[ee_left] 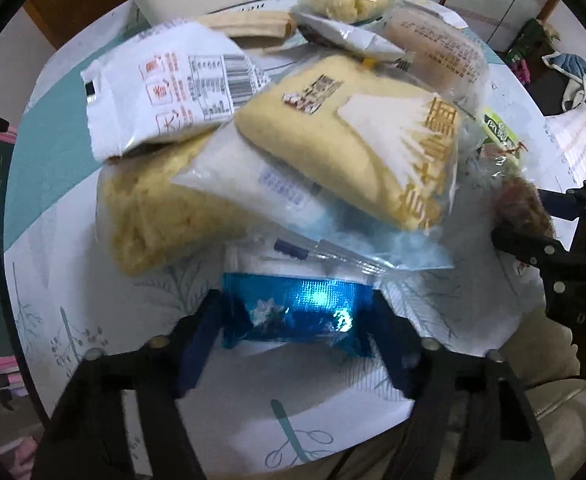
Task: Organize snacks
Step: 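Grasp the blue candy with the left tool while the right tool grasps the nut bag, then carry both snacks over the white tray and open both tools to drop them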
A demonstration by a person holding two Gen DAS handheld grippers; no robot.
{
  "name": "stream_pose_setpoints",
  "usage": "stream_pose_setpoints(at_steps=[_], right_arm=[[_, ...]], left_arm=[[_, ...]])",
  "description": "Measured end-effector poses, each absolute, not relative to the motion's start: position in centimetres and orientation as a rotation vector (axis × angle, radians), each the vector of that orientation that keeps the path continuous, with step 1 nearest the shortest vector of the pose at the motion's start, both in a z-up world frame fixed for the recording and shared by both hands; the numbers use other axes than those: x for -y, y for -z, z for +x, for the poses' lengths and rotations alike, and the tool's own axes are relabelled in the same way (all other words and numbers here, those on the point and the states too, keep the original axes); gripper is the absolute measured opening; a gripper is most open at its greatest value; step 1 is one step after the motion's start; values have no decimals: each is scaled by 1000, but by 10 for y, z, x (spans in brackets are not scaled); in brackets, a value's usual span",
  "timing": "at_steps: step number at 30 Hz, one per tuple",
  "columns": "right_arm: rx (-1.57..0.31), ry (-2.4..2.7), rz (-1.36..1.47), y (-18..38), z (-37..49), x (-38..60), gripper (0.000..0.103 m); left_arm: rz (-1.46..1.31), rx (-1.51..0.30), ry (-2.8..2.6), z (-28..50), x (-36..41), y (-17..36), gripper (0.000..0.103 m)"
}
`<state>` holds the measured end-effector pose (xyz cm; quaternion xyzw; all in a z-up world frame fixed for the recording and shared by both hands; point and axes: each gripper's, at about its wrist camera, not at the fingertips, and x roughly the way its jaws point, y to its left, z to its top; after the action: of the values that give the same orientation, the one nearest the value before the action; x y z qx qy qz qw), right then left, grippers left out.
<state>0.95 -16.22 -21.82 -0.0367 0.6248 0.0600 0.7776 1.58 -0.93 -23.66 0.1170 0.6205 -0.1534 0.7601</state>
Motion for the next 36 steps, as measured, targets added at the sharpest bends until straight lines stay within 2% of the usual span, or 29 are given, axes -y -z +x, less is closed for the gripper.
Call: stream_pose_setpoints(at_steps=[1, 5, 14, 21, 30, 36], right_arm=[[-1350, -133, -62, 218, 10, 165, 48], [-1348, -137, -49, 217, 9, 169, 47], [-1268, -191, -18, 185, -4, 166, 47], [-1177, -257, 63, 140, -6, 175, 47], [-948, -279, 61, 34, 41, 170, 47], [-827, -211, 61, -24, 95, 175, 47]], left_arm=[[250, -1344, 330, 16, 9, 235, 54], [190, -1340, 333, 23, 6, 233, 46], [207, -1284, 347, 6, -3, 205, 44], [223, -1082, 392, -7, 6, 116, 44], [190, -770, 341, 55, 26, -21, 44], [149, -677, 300, 107, 40, -71, 45]])
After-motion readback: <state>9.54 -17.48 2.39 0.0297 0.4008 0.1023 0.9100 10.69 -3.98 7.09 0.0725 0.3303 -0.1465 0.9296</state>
